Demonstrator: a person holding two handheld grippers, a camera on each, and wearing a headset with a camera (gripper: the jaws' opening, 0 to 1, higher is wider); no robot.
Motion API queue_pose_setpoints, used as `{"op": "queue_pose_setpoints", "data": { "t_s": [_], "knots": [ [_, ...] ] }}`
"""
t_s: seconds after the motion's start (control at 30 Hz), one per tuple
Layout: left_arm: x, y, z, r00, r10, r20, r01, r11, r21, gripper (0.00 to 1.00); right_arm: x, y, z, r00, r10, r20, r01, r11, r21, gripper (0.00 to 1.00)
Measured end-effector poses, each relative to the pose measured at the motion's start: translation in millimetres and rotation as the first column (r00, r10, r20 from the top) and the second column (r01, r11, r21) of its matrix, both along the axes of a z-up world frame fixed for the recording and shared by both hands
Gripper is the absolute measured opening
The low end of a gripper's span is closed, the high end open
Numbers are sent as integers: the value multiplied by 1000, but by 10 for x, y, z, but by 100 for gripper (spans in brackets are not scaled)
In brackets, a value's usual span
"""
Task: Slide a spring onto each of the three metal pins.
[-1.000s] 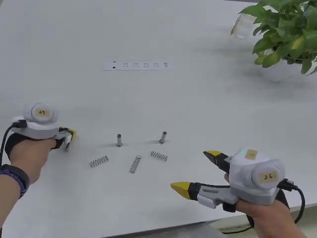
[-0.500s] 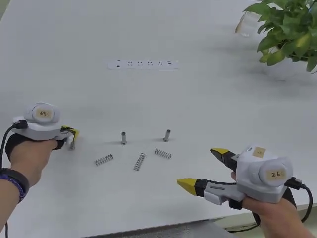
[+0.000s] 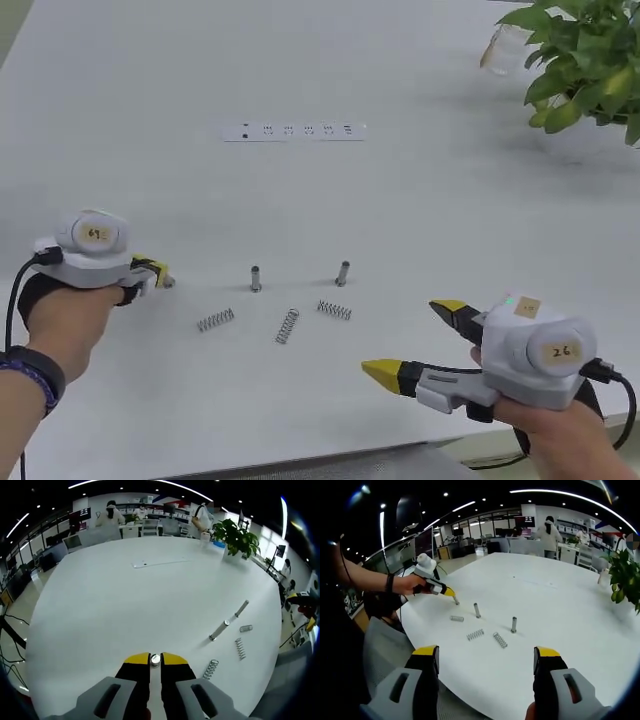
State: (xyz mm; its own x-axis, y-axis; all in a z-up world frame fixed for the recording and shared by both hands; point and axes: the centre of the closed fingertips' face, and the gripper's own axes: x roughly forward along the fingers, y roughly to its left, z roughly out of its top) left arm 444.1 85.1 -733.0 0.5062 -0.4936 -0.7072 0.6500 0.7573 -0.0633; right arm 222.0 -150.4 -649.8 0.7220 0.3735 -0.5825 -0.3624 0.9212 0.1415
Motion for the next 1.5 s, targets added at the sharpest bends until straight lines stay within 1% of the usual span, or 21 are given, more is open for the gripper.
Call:
{"op": "queue_pose_setpoints", "data": {
  "t_s": [0.07, 0.1, 0.33, 0.57, 0.63, 0.73, 1.13, 1.2, 1.3, 1.33, 1.5],
  "knots": [
    [-34, -37, -17, 1000, -16, -3, 16, 1000, 3, 0, -6, -9, 0, 1000, -5, 1, 5, 1000, 2, 76],
    [-29, -46, -15, 1000, -18, 3, 18, 1000, 6, 0, -10, -12, 2, 1000, -6, 1, 6, 1000, 2, 76],
    [-69, -89, -13, 999, -42, 10, 42, 999, 15, 0, -27, -35, 8, 1000, -16, 3, 16, 1000, 3, 76],
    [-53, -100, -15, 999, -49, 13, 49, 999, 19, 0, -36, -30, 1, 1000, -17, 2, 17, 1000, 4, 76],
    [-63, -115, -14, 999, -53, 10, 53, 998, 15, 0, -37, -25, -6, 1000, -17, -1, 17, 1000, 5, 76],
    [-60, -121, -10, 999, -51, 15, 51, 999, 11, 0, -41, -16, -15, 1000, -15, -3, 15, 1000, 5, 76],
    [-84, -131, -25, 998, -56, 22, 56, 998, 28, 0, -50, -22, -23, 1000, -16, -6, 16, 1000, 6, 76],
    [-89, -131, -31, 998, -52, 17, 52, 998, 25, 0, -44, -26, -23, 1000, -16, -6, 16, 1000, 6, 76],
    [-104, -125, -65, 998, -54, 11, 54, 998, 36, 0, -39, -26, -19, 1000, -15, -5, 15, 1000, 5, 76],
    [-129, -124, -90, 999, -50, 0, 50, 998, 31, 2, -36, -25, -15, 1000, -16, -4, 16, 1000, 7, 76],
    [-173, -106, -150, 999, -40, -15, 40, 999, 35, 8, -40, -35, -10, 1000, -16, -4, 16, 1000, 5, 76]
  ]
}}
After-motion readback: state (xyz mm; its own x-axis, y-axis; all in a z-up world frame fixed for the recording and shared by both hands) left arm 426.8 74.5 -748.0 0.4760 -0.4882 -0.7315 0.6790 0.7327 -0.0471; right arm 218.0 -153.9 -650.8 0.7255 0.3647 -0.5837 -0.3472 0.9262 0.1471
